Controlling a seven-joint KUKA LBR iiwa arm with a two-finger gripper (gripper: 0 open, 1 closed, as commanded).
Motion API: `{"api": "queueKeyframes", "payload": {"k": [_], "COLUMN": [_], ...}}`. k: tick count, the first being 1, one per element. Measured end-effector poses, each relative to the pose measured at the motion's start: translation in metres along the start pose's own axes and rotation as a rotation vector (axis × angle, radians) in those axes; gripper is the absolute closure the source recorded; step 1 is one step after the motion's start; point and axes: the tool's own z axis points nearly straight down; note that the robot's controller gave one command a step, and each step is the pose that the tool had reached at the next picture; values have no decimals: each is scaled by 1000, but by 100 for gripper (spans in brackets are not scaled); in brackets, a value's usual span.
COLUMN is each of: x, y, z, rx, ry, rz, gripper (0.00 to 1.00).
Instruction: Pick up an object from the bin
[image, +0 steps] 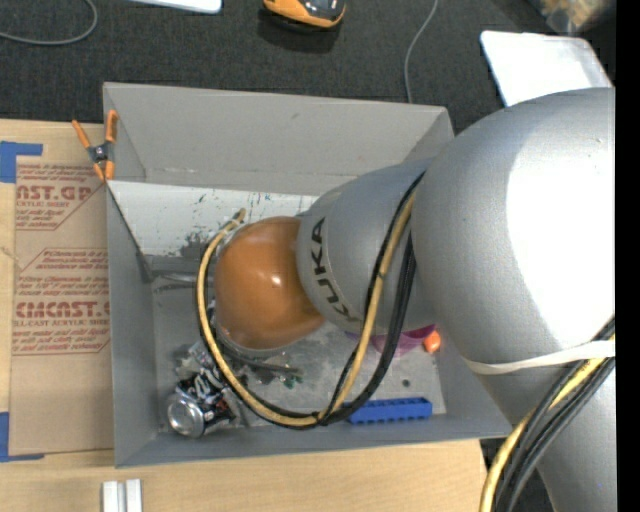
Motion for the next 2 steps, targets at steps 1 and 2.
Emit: {"api": "queueKeyframes", "payload": {"k": [1,2], "x": [3,1], "y": [1,5], "z": [4,5], "rx": [1,3], "ry": [-6,-11], "rz": [-20,-54], "gripper": [100,100]}}
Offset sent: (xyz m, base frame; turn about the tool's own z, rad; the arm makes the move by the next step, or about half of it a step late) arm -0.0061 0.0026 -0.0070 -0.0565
